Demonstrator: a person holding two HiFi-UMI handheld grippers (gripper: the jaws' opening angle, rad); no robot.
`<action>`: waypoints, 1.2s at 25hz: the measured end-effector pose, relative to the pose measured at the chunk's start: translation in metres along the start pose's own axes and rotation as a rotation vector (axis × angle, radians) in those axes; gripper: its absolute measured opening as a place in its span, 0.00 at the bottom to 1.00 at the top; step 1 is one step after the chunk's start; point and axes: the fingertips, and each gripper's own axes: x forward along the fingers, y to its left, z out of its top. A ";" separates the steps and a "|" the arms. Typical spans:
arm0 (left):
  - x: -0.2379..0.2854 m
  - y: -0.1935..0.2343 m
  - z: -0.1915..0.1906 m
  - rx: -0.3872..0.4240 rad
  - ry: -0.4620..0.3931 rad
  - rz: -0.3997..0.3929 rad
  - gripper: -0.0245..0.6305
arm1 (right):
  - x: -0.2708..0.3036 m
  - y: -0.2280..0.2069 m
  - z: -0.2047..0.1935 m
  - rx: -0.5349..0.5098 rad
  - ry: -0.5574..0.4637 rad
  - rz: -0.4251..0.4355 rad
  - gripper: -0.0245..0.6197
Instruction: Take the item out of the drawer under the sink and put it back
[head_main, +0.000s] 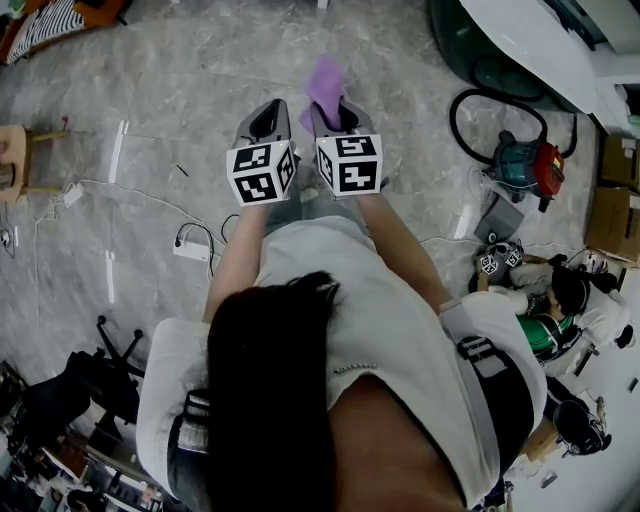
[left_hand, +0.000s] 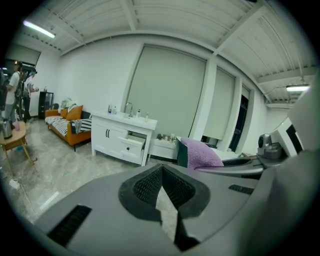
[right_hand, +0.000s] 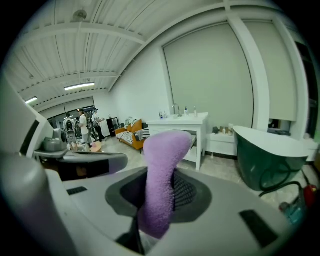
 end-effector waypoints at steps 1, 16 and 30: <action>0.003 0.000 0.000 0.002 0.000 -0.001 0.04 | 0.001 -0.002 0.000 0.000 -0.001 -0.003 0.21; 0.058 0.020 0.018 0.006 0.007 -0.028 0.04 | 0.052 -0.025 0.022 0.018 0.005 -0.033 0.21; 0.137 0.057 0.063 0.024 0.047 -0.073 0.04 | 0.133 -0.048 0.071 0.048 0.027 -0.063 0.21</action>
